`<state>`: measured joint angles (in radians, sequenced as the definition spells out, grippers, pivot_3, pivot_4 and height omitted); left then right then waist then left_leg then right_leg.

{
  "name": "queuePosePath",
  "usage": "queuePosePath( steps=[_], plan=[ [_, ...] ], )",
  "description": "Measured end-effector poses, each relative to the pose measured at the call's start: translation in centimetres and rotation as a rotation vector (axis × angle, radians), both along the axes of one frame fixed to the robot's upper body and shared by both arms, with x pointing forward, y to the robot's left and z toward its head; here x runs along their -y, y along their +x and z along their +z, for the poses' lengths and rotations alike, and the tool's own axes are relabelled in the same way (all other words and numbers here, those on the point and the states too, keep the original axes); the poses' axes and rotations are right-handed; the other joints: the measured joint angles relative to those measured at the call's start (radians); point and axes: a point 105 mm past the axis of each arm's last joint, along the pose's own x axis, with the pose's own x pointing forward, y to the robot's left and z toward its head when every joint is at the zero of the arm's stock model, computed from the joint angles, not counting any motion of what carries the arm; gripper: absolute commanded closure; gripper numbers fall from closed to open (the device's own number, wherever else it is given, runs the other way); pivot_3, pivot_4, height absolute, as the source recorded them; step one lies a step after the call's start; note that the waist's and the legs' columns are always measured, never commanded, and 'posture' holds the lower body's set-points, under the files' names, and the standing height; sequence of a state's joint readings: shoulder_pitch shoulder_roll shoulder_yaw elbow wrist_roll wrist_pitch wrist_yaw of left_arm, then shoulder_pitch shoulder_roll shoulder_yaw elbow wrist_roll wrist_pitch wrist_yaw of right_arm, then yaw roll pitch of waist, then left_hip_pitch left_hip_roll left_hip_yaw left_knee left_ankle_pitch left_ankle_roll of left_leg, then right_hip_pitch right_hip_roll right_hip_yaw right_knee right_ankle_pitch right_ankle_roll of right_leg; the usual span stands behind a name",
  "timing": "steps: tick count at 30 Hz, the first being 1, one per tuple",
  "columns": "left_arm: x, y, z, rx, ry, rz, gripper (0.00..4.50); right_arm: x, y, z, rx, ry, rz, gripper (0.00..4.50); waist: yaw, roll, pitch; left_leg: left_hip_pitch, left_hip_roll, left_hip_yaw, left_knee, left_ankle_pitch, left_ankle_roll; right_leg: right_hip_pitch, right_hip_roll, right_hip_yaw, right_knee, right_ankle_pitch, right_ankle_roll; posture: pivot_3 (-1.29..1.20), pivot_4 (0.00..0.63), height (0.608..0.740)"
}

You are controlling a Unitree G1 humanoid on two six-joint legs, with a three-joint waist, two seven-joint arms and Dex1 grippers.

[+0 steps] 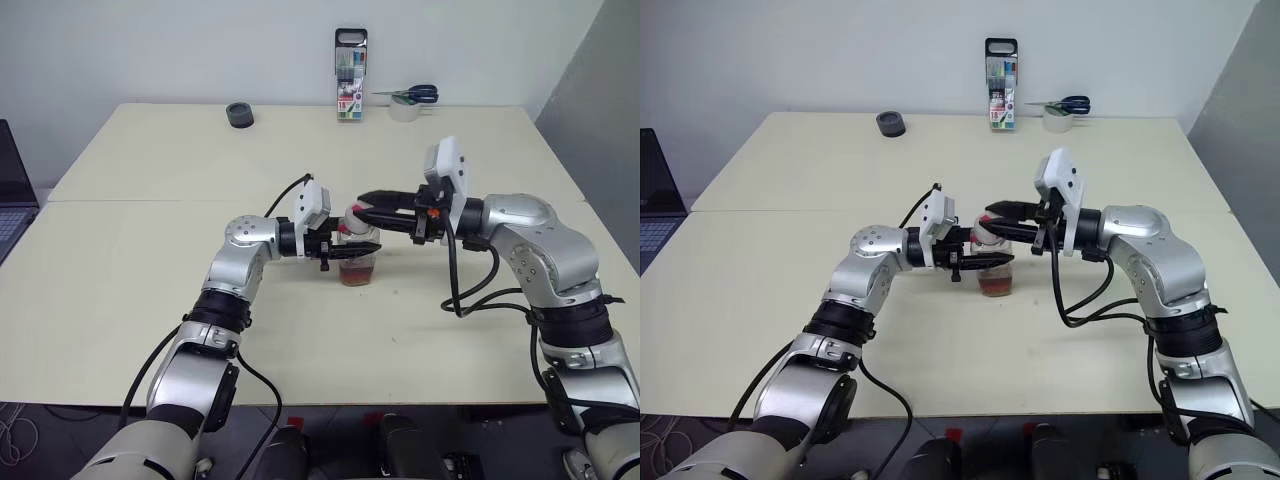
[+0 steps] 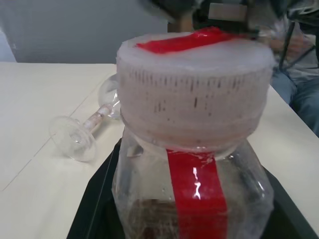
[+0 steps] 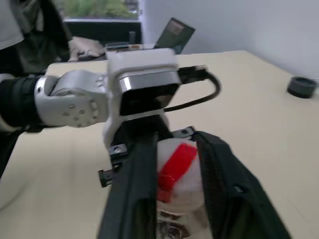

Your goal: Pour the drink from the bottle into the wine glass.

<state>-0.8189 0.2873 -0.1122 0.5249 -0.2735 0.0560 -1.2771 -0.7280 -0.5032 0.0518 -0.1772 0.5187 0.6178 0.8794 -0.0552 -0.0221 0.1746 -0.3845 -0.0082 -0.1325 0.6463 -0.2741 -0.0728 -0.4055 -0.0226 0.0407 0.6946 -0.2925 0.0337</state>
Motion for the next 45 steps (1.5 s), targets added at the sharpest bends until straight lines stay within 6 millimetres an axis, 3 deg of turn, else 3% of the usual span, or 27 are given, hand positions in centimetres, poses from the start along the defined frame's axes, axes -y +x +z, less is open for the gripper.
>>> queuePosePath(
  steps=[3,5,8,12,17,34,37,42,45],
  plan=[
    [-0.1,0.2,0.1,0.006,-0.001,0.016,2.71,0.9,-1.3,1.9,0.045,0.063,-0.047,1.10,0.002,0.000,0.000,0.000,0.000,0.000,0.000,0.000,0.000,0.000,0.000,0.000,-0.001,0.000,0.000,0.00,0.150,0.740],
    [-0.1,0.4,0.0,0.005,-0.006,0.036,2.71,0.9,-2.4,2.2,0.056,0.087,-0.079,0.37,0.001,0.000,0.000,0.000,0.000,0.000,-0.001,0.000,0.000,0.000,0.000,0.000,-0.001,0.000,0.000,0.00,0.150,0.740],
    [0.0,0.7,0.0,0.000,-0.014,0.052,2.71,-0.1,-3.1,0.3,0.035,0.085,-0.179,0.35,0.000,0.000,0.000,0.000,0.000,0.000,0.000,0.000,0.000,0.000,0.001,0.000,0.000,0.000,0.000,0.00,0.150,0.740],
    [0.4,0.8,0.4,0.013,-0.023,0.046,2.71,-1.4,-2.3,-2.0,-0.014,0.098,-0.325,0.35,-0.001,0.000,0.000,0.000,0.000,0.000,0.000,0.000,0.000,0.000,0.001,0.001,0.001,0.000,0.000,0.00,0.150,0.740],
    [0.4,0.9,0.4,0.010,-0.023,0.048,2.71,-2.0,-1.5,-1.9,0.022,0.136,-0.442,0.35,-0.001,0.000,0.000,0.000,0.000,0.000,0.000,0.001,-0.001,0.000,0.001,0.000,0.001,0.000,0.000,0.00,0.150,0.740],
    [0.4,0.8,0.4,0.011,-0.021,0.043,2.72,-2.6,-0.6,-2.9,-0.010,0.144,-0.477,0.35,-0.002,0.000,0.000,0.000,0.000,0.000,0.000,0.000,0.000,0.000,0.001,0.000,0.001,0.000,0.000,0.00,0.150,0.740],
    [0.4,0.8,0.4,0.011,-0.020,0.042,2.72,-2.8,-0.5,-2.9,-0.012,0.149,-0.479,0.97,-0.002,0.000,0.000,0.000,0.000,0.000,0.000,0.000,0.000,0.000,0.001,0.000,0.001,0.000,0.000,0.00,0.150,0.740],
    [0.4,0.8,0.3,0.011,-0.019,0.041,2.72,-3.0,-0.6,-2.8,-0.012,0.157,-0.472,2.68,-0.002,0.000,0.000,0.000,0.000,0.000,0.000,0.000,0.000,0.000,0.001,0.000,0.001,0.000,0.000,0.00,0.150,0.740],
    [0.4,0.8,0.3,0.011,-0.019,0.041,2.72,-3.0,-0.6,-2.8,-0.011,0.157,-0.468,2.67,-0.002,0.000,0.000,0.000,0.000,0.000,0.000,0.000,0.000,0.000,0.001,0.000,0.001,0.000,0.000,0.00,0.150,0.740]
  ],
)
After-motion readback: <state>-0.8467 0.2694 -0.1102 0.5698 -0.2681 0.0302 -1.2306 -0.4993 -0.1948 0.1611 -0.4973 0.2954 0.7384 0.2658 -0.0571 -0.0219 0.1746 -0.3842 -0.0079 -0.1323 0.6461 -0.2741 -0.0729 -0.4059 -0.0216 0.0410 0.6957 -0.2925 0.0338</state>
